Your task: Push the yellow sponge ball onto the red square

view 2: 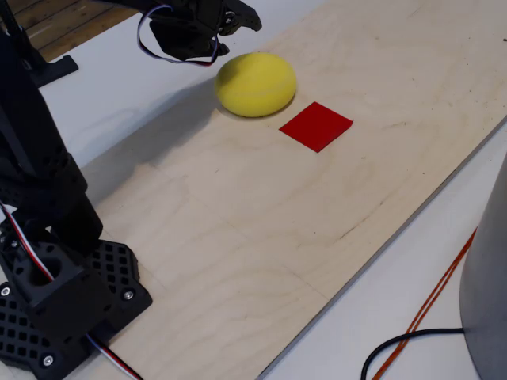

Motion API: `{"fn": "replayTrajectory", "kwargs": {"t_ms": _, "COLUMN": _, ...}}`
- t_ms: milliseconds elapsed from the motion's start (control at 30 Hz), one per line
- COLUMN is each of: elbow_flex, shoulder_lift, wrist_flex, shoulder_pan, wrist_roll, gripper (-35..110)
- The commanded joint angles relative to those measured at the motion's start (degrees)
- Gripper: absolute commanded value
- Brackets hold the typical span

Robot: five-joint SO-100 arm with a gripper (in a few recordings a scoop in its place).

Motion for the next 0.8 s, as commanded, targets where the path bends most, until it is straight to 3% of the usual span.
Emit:
{"fn": "replayTrajectory", "kwargs": {"t_ms": 0, "elbow_flex": 1.85, "shoulder_lift": 4.66, "wrist_flex": -0.70, "shoulder_pan": 0.09, "wrist_roll": 1.23, "gripper": 22}}
{"fn": "replayTrajectory", "kwargs": {"t_ms": 367, "elbow_flex": 11.07, "shoulder_lift": 5.89, "wrist_flex": -7.82, "shoulder_pan": 1.32, "wrist_roll": 1.05, "gripper": 22}}
{"fn": "replayTrajectory", "kwargs": {"t_ms": 767, "elbow_flex": 13.89, "shoulder_lift": 8.35, "wrist_flex": -8.35, "shoulder_pan": 2.37, "wrist_roll": -0.18, "gripper": 22}}
